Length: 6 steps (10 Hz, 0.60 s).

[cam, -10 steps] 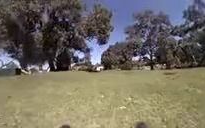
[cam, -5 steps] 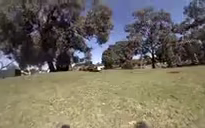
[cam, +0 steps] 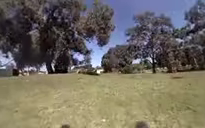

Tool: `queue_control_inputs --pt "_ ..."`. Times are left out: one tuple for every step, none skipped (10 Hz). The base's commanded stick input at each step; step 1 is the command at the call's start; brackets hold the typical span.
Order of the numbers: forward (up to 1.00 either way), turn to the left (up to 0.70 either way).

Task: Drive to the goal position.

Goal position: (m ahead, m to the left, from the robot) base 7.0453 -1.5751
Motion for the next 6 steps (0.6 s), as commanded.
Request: queue_control_inputs --pt "1.00 0.00" --pt "1.00 0.00" --pt "1.00 0.00" --pt "1.00 0.00" --pt "1.00 0.00" --pt "1.00 0.00"
